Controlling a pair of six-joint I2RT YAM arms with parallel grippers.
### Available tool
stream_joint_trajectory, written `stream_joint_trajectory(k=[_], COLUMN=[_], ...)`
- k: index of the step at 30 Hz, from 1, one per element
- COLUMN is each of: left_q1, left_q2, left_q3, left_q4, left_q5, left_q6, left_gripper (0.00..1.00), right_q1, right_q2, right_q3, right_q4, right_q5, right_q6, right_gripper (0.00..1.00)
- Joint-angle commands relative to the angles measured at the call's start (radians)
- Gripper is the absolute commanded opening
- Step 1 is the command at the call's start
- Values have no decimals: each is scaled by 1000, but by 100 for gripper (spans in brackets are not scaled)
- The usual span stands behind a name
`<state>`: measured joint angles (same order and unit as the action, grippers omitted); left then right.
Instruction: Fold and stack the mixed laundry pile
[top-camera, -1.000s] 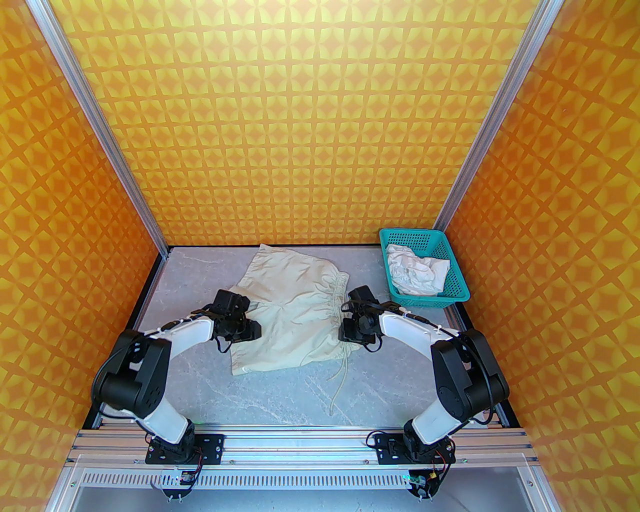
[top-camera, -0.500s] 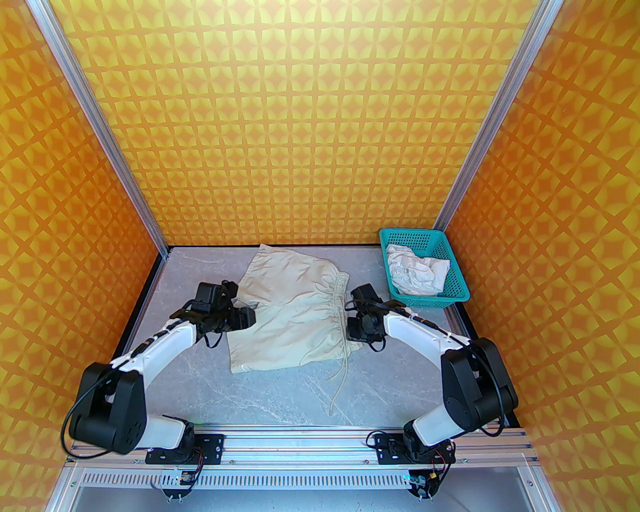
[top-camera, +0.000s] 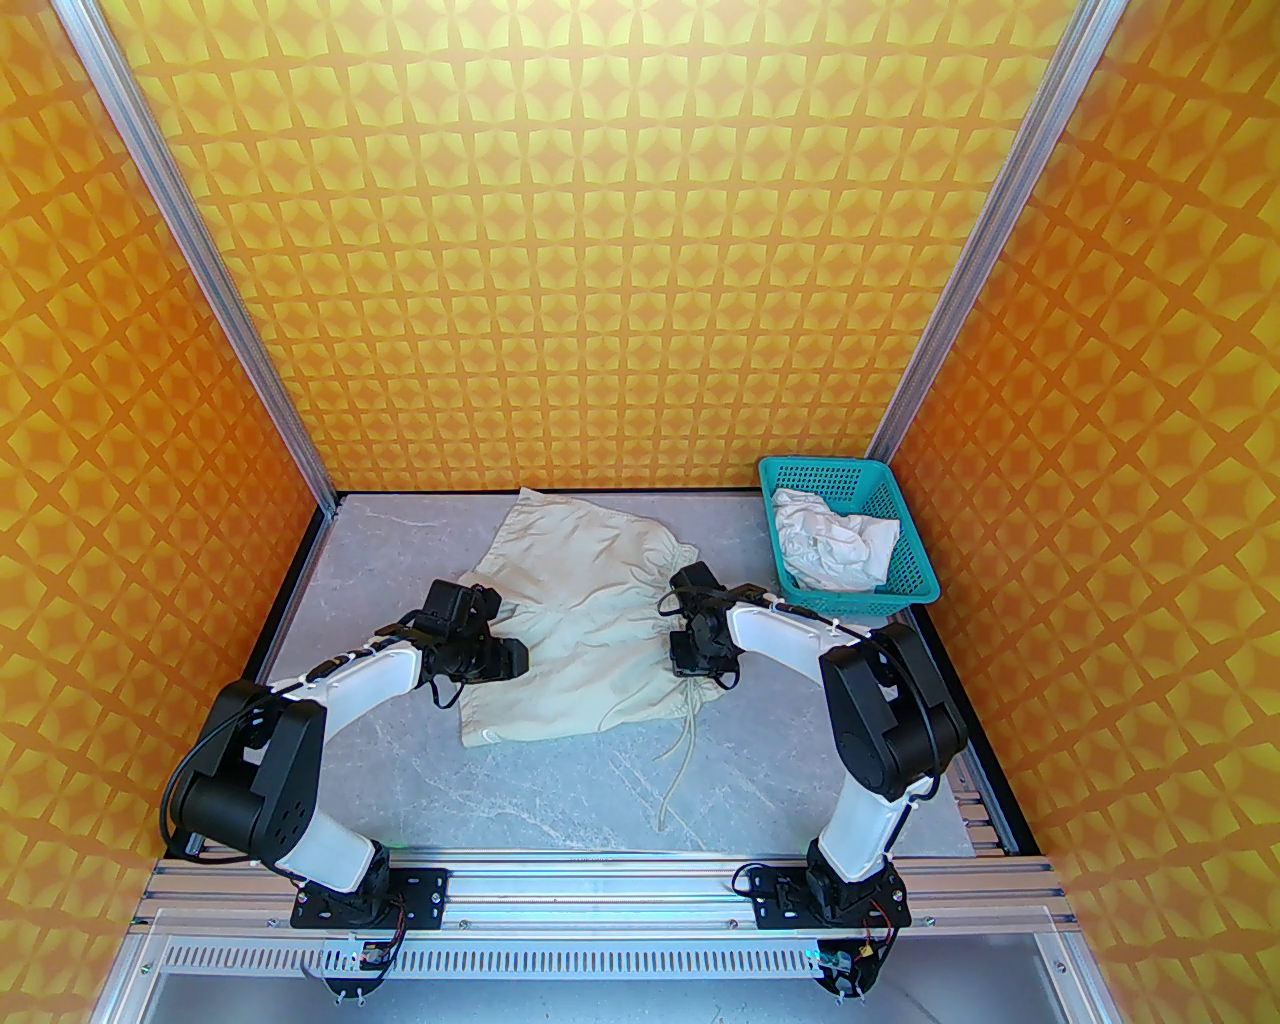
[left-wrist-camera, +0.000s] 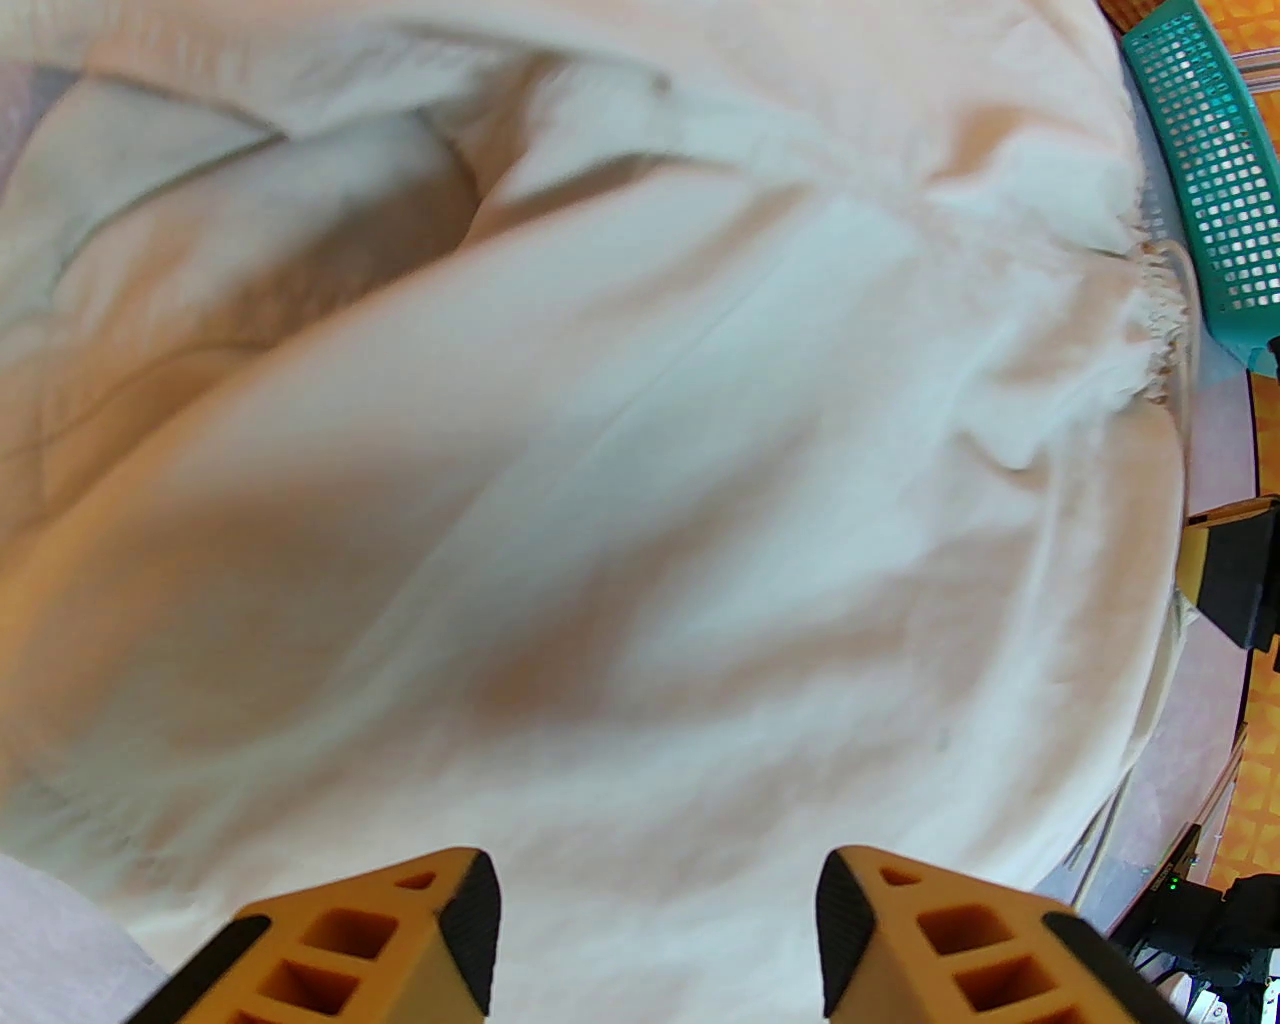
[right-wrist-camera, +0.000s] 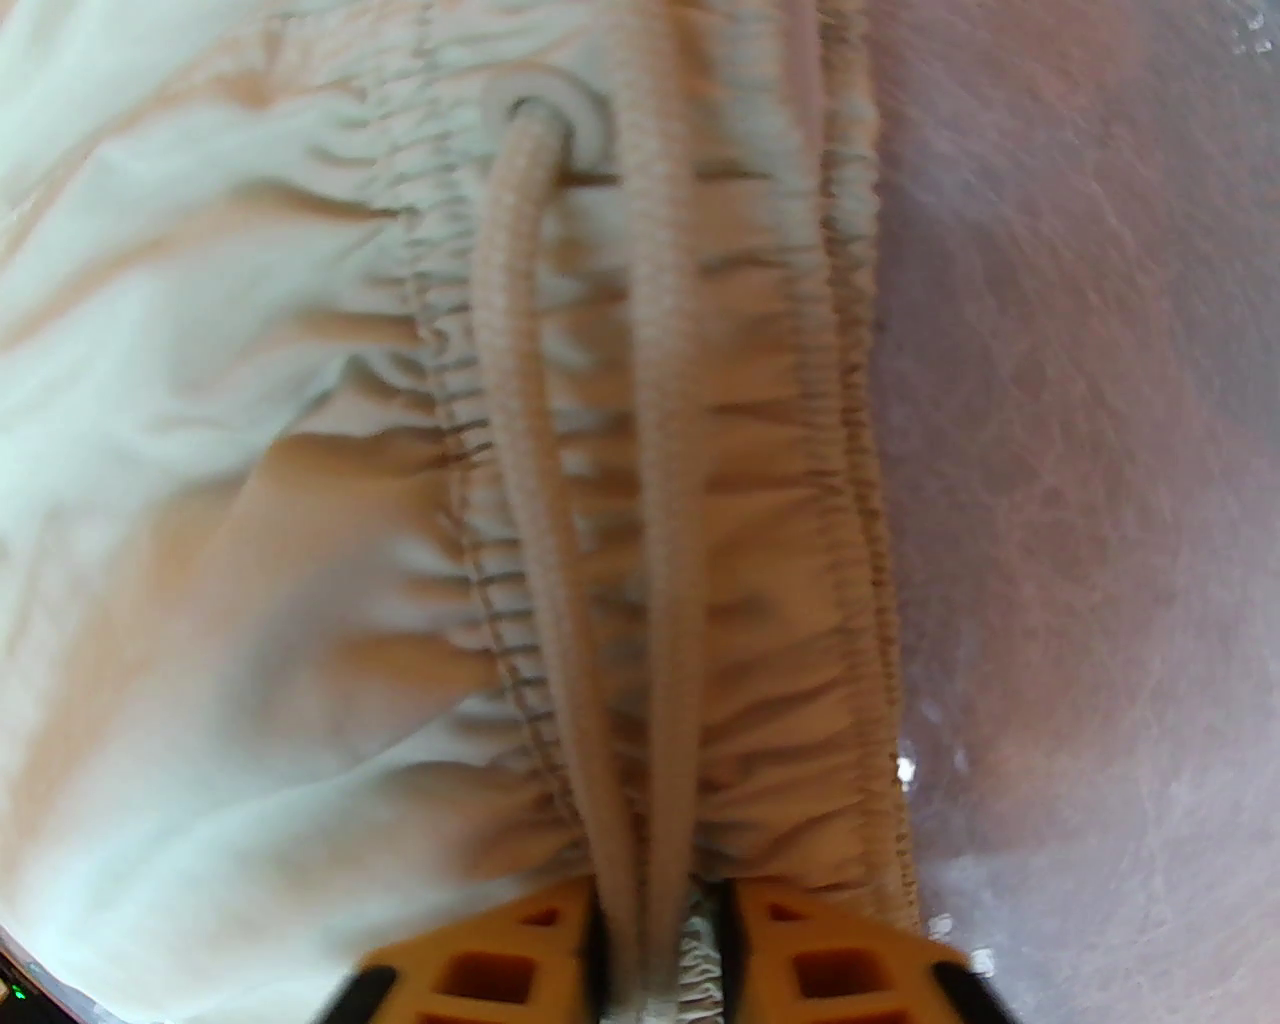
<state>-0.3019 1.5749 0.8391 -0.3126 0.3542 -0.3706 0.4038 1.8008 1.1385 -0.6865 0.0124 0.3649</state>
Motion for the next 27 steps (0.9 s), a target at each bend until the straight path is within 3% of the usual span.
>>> stream_joint_trajectory(k=[1, 5, 13, 20, 27], left_q1=[2, 3, 4, 11, 12], left_q2=[11, 41, 79, 67, 60], left_q3=[-15, -16, -30, -39, -41], left_q4=[33, 48, 75, 78, 77], left_q5=[-8, -8, -8, -9, -9], left_q6=[-11, -15, -20, -16, -13], left_gripper=[56, 55, 53, 53, 53], right_q1=[-1, -3, -8, -18, -34], right_q2=[-31, -83, -83, -59, -97], right_q3=[28, 52, 71, 53, 41], right_q4=[-39, -60, -34, 23, 246], right_q5=[54, 26, -94, -182, -455], right_q6=[-12, -10, -3, 10, 126], right_gripper=[11, 4, 8, 0, 0])
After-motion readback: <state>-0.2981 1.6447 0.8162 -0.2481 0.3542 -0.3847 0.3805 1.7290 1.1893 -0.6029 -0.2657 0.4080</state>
